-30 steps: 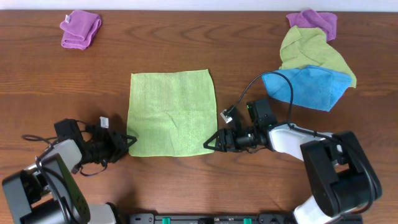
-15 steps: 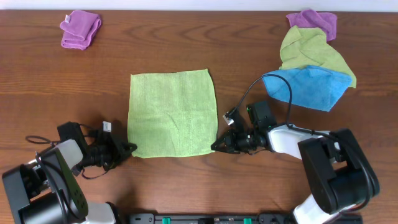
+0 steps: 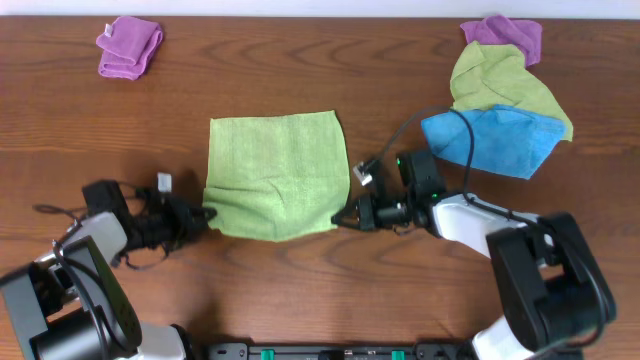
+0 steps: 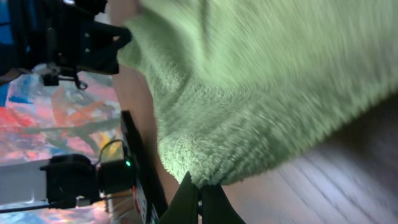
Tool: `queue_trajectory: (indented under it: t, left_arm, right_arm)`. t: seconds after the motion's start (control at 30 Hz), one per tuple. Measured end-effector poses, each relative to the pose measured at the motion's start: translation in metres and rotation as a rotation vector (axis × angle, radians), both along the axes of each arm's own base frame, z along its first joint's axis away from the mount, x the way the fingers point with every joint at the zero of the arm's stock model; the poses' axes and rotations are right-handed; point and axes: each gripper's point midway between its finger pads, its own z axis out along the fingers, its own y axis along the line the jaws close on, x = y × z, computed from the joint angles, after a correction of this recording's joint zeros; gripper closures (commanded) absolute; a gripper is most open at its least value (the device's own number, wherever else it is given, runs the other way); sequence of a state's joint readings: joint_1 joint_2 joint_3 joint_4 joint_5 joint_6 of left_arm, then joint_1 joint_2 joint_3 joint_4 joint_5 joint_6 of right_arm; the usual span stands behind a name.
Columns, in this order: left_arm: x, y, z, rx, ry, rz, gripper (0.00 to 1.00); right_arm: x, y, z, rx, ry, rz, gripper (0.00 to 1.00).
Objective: Fold the cloth
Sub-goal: 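Fold the cloth's bottom half up toward the top edge with both grippers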
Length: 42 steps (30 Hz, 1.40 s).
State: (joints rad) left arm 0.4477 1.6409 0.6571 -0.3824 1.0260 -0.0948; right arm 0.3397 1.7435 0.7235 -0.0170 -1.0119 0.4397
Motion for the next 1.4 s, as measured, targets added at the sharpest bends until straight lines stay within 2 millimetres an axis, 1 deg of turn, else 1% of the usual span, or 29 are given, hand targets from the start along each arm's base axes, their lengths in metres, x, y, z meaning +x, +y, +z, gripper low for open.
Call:
queue_trajectory:
  t: [0.07, 0.17, 0.3, 0.37, 0.4, 0.47, 0.63, 0.73, 0.77, 0.83, 0.97, 1.1, 1.17, 1.3, 1.4]
  left_arm:
    - [0.016, 0.001, 0.014, 0.020, -0.051, -0.018, 0.94]
    - [0.038, -0.001, 0.031, 0.076, -0.121, -0.059, 0.94]
    - [0.068, -0.012, 0.043, 0.168, -0.235, -0.101, 0.94]
    - [0.080, -0.016, 0.047, 0.192, -0.279, -0.098, 0.94]
    - [0.089, -0.015, 0.050, 0.217, -0.308, -0.081, 0.94]
    - [0.098, -0.011, 0.052, 0.240, -0.323, -0.049, 0.95]
    - [0.112, 0.000, 0.053, 0.271, -0.331, 0.020, 0.94]
    - [0.122, 0.003, 0.040, 0.260, -0.300, 0.041, 0.94]
    - [0.127, 0.005, 0.034, 0.254, -0.284, 0.045, 0.94]
    - [0.140, 0.008, 0.029, 0.246, -0.270, 0.050, 0.94]
    - [0.163, 0.013, 0.031, 0.244, -0.288, 0.053, 0.94]
    - [0.182, 0.013, 0.033, 0.223, -0.301, 0.044, 0.94]
    - [0.184, 0.010, 0.030, 0.210, -0.289, 0.039, 0.94]
    - [0.169, 0.003, 0.018, 0.184, -0.200, 0.017, 0.94]
    - [0.152, -0.001, 0.008, 0.176, -0.122, -0.012, 0.94]
  right_arm:
    - [0.016, 0.004, 0.018, 0.010, -0.062, -0.014, 0.98]
    - [0.037, 0.007, 0.033, 0.000, -0.118, -0.049, 0.99]
    - [0.064, 0.006, 0.046, -0.033, -0.181, -0.108, 0.98]
    - [0.076, 0.005, 0.050, -0.050, -0.205, -0.134, 0.99]
    - [0.085, 0.004, 0.051, -0.058, -0.215, -0.150, 0.99]
    - [0.099, 0.001, 0.047, -0.074, -0.209, -0.174, 0.99]
    - [0.129, -0.006, 0.021, -0.105, -0.146, -0.214, 0.98]
    - [0.152, -0.008, 0.009, -0.111, -0.124, -0.240, 0.98]
    - [0.159, -0.010, 0.009, -0.109, -0.125, -0.249, 0.98]
    - [0.174, -0.011, 0.016, -0.098, -0.144, -0.263, 0.99]
    - [0.197, -0.010, 0.030, -0.078, -0.194, -0.277, 0.98]
    - [0.202, -0.008, 0.034, -0.075, -0.197, -0.279, 0.98]
    - [0.198, -0.009, 0.030, -0.087, -0.166, -0.279, 0.98]
    - [0.185, -0.012, 0.017, -0.116, -0.081, -0.270, 0.98]
    - [0.174, -0.014, 0.008, -0.144, -0.022, -0.257, 0.98]
